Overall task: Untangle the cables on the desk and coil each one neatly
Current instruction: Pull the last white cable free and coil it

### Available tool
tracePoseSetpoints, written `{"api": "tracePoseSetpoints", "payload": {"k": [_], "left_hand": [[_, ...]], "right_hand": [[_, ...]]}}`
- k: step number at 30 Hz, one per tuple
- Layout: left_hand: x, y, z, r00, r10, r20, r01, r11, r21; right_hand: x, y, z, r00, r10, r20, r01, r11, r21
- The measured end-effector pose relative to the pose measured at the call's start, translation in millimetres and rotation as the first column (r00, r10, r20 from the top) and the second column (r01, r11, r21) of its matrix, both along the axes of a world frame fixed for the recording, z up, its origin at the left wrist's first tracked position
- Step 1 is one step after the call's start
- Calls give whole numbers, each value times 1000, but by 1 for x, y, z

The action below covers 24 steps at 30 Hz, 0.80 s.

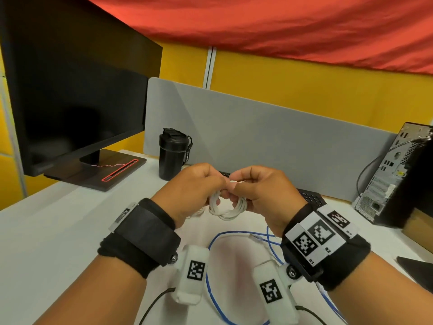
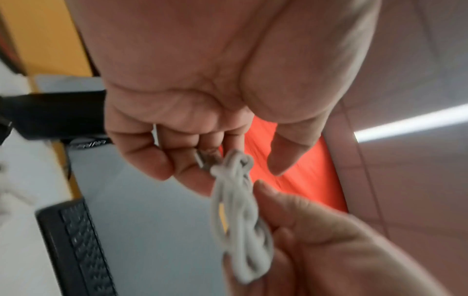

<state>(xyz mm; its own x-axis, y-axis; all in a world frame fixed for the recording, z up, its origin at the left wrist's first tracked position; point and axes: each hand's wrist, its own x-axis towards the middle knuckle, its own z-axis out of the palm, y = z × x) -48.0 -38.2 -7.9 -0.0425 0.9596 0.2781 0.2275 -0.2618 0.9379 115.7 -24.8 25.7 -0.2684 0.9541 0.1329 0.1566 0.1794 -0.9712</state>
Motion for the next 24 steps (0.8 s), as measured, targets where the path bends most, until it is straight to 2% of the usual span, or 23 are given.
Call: {"api": "tracePoseSetpoints", "payload": {"k": [3, 6, 8, 12, 15, 17, 19, 21, 24], "left_hand": [[-3, -3, 1, 973, -83, 213, 98, 993, -59], [-3, -2, -1, 957, -58, 285, 86, 993, -86], [-5, 0, -2, 957, -4, 291, 38, 993, -109], [-12, 4, -3, 984, 122, 130, -104, 985, -140], [-14, 4, -8, 973, 220, -70, -228, 964, -134], [-15, 5, -10, 929, 257, -266, -292, 951, -103], [-15, 5, -8, 854, 257, -452, -331, 940, -89], [-13, 4, -3, 743, 225, -630, -365, 925, -101], [-9, 3, 0, 543, 138, -829, -395, 912, -106]], "right_hand": [[3, 0, 0, 996, 29, -83, -34, 998, -55], [7, -1, 0, 992, 71, -102, -80, 993, -83], [14, 0, 1, 999, 28, -16, -29, 999, -41], [44, 4, 11, 987, -127, 101, 123, 991, 48], [76, 5, 16, 944, -123, 305, 103, 991, 80], [97, 6, 14, 861, -122, 493, 67, 989, 128], [117, 7, 12, 747, -154, 646, 47, 983, 180], [132, 8, 9, 588, -192, 786, 17, 974, 225], [147, 7, -1, 295, -221, 930, -18, 971, 237]]}}
